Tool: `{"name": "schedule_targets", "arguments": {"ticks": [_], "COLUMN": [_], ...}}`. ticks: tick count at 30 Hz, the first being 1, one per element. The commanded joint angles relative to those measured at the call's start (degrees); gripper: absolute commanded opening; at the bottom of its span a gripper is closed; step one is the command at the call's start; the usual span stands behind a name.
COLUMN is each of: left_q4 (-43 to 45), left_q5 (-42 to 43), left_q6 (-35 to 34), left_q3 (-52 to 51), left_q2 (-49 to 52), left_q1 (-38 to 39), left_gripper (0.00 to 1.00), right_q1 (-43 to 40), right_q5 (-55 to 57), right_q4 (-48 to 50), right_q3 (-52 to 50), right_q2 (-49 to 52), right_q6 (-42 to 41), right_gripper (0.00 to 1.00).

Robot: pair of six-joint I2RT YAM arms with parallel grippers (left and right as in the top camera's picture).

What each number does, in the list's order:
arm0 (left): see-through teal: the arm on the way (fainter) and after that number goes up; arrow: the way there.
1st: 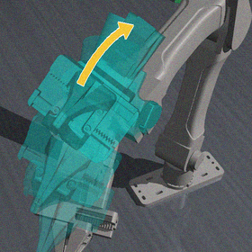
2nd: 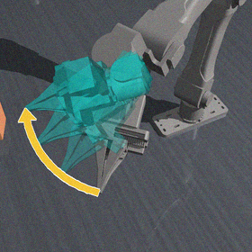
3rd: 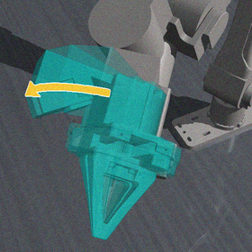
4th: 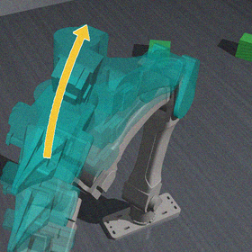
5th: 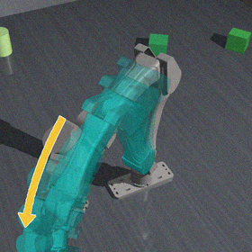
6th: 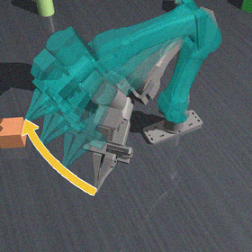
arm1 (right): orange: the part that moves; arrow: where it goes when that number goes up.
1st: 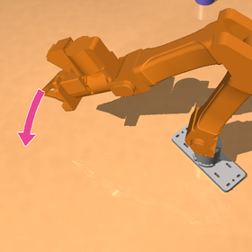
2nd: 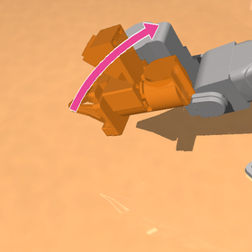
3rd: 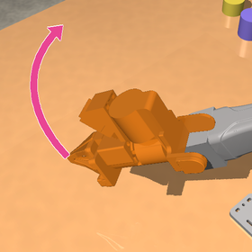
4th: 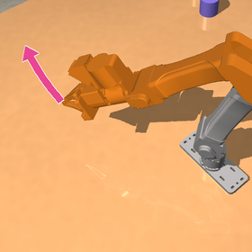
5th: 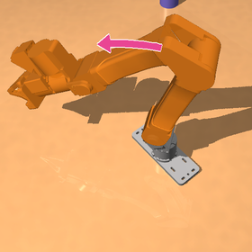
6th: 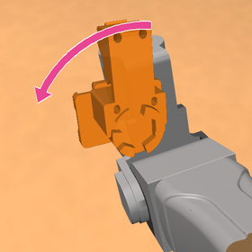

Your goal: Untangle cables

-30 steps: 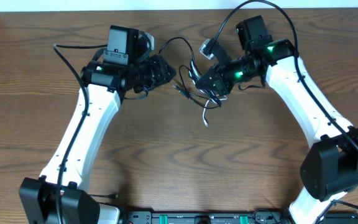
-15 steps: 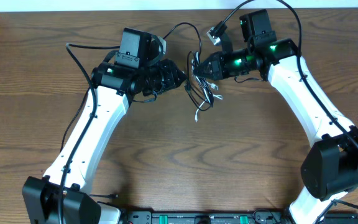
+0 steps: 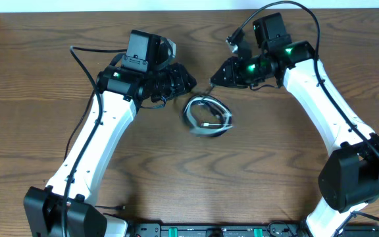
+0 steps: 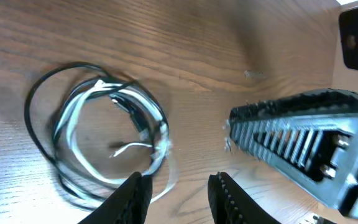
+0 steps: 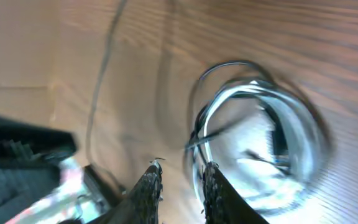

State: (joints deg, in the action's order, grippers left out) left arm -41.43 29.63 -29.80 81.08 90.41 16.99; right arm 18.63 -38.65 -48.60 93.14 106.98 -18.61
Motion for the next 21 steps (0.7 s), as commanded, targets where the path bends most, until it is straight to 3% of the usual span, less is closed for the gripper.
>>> {"name": "schedule_targets", "arguments": {"ticks": [1, 9, 21], "left_q4": [-0.13, -1.68, -8.85], "left_q5": [-0.74, -0.81, -0.87], "left_q6": [-0.04, 0.13, 11.32], "left_q3": [-0.31, -0.42, -0.42], "left_q2": [-0.50, 0.46, 5.44], "left_q1": [-0.15, -0.13, 3.50], "left_gripper": [0.35, 0.35, 0.29], "right_q1": [0.59, -0.44, -7.10], "right_q5": [7.72, 14.47, 14.73], "right_q4": [-0.57, -0.94, -2.80], "right_q3": [-0.15, -0.15, -0.15], "right_q2": [0.07, 0.07, 0.07], "right_q6": [-1.33, -1.75, 2.91], "right_gripper": [0.21, 0.29, 0.41]}}
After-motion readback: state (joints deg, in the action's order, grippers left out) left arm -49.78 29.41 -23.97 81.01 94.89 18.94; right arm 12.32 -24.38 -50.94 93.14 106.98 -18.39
